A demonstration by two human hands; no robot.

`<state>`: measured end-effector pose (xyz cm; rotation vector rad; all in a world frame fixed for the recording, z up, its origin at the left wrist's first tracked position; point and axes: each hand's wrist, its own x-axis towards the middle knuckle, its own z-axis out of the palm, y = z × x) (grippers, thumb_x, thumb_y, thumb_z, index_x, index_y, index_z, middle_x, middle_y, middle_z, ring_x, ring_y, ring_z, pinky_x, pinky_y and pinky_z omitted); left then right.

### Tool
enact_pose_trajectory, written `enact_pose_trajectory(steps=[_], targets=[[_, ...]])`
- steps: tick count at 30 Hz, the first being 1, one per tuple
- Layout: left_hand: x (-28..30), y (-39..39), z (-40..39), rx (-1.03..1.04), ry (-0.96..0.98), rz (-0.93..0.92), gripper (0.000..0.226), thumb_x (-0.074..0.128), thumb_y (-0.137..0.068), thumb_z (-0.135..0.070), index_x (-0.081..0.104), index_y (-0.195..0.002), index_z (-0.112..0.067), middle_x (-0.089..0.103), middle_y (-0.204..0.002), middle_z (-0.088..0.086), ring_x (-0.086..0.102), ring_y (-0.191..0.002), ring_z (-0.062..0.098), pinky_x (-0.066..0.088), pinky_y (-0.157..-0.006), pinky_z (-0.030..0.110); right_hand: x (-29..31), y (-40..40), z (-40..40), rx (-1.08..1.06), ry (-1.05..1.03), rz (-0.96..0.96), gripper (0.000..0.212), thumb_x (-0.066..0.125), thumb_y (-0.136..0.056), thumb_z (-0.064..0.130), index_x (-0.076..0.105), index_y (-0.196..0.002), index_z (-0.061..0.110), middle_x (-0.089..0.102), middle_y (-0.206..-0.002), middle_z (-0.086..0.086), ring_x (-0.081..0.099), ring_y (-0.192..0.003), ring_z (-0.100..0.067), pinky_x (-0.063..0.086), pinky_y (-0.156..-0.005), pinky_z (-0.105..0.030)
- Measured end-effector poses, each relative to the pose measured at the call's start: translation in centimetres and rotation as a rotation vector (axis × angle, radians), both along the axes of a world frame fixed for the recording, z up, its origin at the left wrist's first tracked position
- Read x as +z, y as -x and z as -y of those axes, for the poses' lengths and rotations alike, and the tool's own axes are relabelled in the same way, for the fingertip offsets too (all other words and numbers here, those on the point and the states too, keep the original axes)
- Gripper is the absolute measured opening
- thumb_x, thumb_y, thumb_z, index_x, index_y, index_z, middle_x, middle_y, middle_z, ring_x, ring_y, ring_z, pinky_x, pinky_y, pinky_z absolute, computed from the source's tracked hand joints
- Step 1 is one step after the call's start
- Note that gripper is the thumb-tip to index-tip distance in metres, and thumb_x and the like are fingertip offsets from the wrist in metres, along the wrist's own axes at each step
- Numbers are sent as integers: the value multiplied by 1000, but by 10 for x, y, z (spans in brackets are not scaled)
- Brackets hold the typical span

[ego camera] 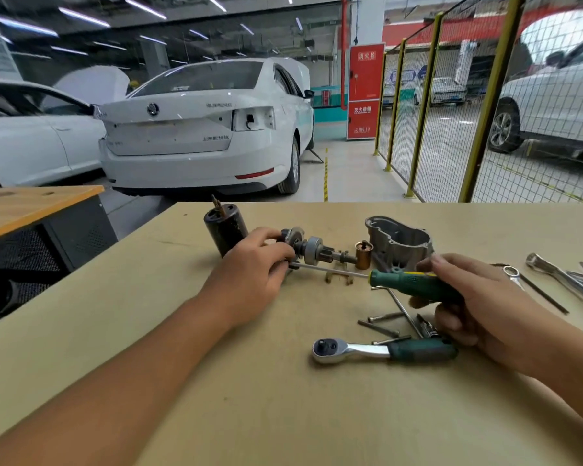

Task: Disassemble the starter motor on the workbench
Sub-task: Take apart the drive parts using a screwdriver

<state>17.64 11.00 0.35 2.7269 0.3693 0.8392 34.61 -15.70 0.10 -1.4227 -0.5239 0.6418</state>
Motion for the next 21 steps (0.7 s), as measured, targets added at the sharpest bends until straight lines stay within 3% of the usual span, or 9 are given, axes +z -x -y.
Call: enact_pose_trajectory(steps=[3,6,8,10,12,15,21], targets=[[-2,-1,0,3,-46,-13,17,65,-98,-13,76,-111,-12,57,-134,7,63,-109,25,53,-98,44,0,-2,2,7,-21,8,20,67,-89,35,70,-100,19,70,-91,-28,43,-45,-19,33,-40,-22],[-3,-2,-3,-6,-64,-23,16,65,-99,-14,75,-110,-11,54,-137,9,64,-106,25,53,-98,45,-4,-4,4,0,-88,1,40,84,-63,18,73,-102,15,69,-89,-15,49,-54,-21,43,-45,-29],[-1,-2,-2,-18,-59,-19,15,65,-99,-14,75,-109,-10,53,-138,9,64,-106,24,52,-99,46,-3,-3,4,-9,-101,-17,45,84,-62,8,74,-105,16,69,-95,-13,52,-59,-21,50,-51,-31],[0,-3,-1,-14,-49,-19,15,65,-99,-13,75,-108,-9,53,-139,10,64,-106,25,52,-99,45,1,1,2,9,-91,-45,36,80,-70,15,74,-105,17,68,-92,-13,51,-58,-20,48,-50,-30],[0,-4,-1,-4,-37,-19,15,66,-98,-13,76,-107,-7,53,-139,11,64,-108,27,51,-101,44,5,4,1,14,-39,-44,28,71,-81,34,72,-103,18,68,-85,-17,48,-52,-20,39,-41,-28],[-1,-3,0,10,-35,-14,14,68,-97,-13,77,-107,-7,54,-139,10,63,-113,28,48,-105,37,5,6,-1,0,5,9,33,66,-84,41,69,-106,16,68,-86,-27,44,-47,-20,33,-39,-25],[1,-4,1,52,-14,-4,12,68,-96,-11,74,-106,-7,55,-136,10,57,-118,26,36,-102,24,0,4,0,-59,-116,-45,41,82,-63,5,73,-102,13,62,-91,-16,48,-58,-20,45,-49,-29]])
